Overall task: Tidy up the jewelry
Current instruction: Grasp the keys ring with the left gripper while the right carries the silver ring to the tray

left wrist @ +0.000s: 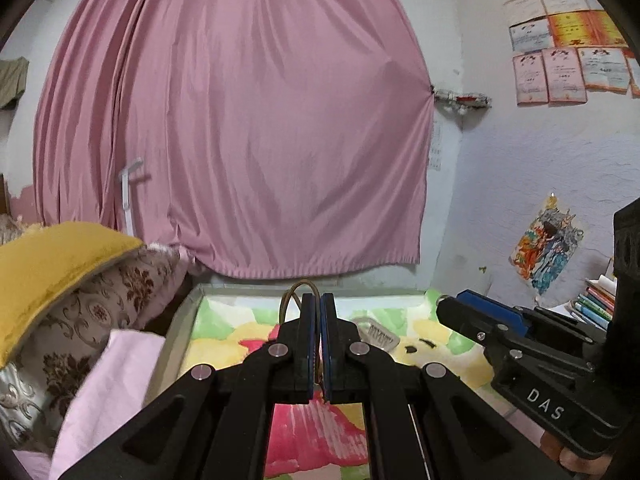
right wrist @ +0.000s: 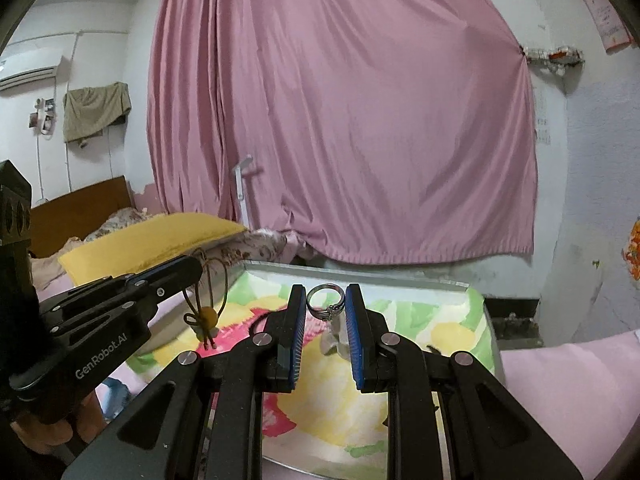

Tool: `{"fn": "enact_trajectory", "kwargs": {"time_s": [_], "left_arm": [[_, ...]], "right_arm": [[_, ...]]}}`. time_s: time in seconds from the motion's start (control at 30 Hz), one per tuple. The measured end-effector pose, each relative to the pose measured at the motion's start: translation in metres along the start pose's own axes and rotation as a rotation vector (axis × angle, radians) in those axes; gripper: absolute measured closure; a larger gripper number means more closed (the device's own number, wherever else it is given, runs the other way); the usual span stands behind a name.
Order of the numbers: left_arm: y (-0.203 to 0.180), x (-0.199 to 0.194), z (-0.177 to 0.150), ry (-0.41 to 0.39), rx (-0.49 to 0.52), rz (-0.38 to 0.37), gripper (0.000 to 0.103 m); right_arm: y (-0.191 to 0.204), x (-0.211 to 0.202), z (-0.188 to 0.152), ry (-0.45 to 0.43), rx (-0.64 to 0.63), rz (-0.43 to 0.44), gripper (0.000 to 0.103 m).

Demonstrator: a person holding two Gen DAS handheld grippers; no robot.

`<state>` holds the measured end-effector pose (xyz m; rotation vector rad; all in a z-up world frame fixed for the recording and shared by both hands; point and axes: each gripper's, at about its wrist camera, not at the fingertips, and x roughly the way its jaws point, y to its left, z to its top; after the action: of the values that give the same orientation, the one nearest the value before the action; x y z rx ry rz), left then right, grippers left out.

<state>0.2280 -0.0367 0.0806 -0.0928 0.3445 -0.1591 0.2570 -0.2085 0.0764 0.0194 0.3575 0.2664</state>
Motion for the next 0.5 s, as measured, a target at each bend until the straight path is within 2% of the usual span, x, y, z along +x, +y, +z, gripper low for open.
{"fn": "enact_trajectory", "kwargs": {"time_s": [0.2,0.4,0.5], "left_arm": [[0.012,0.028,-0.01,0.141,-0.047,0.004,0.1],[0.021,0.049,-0.022,0.295,-0.081,0.003,0.1],[0.02,0.054,-0.025,0.344,-0.078,-0.007,0.1]], "right_arm": [[-0.009,0.026,-0.013,0.101,0.027,-0.002,0.085],[-0.024,0.057,-0.025,0.261,0.073,0.016,0.085],[-0.028,0.071,-0.034,0.342,0.095,0.039,0.085]]}}
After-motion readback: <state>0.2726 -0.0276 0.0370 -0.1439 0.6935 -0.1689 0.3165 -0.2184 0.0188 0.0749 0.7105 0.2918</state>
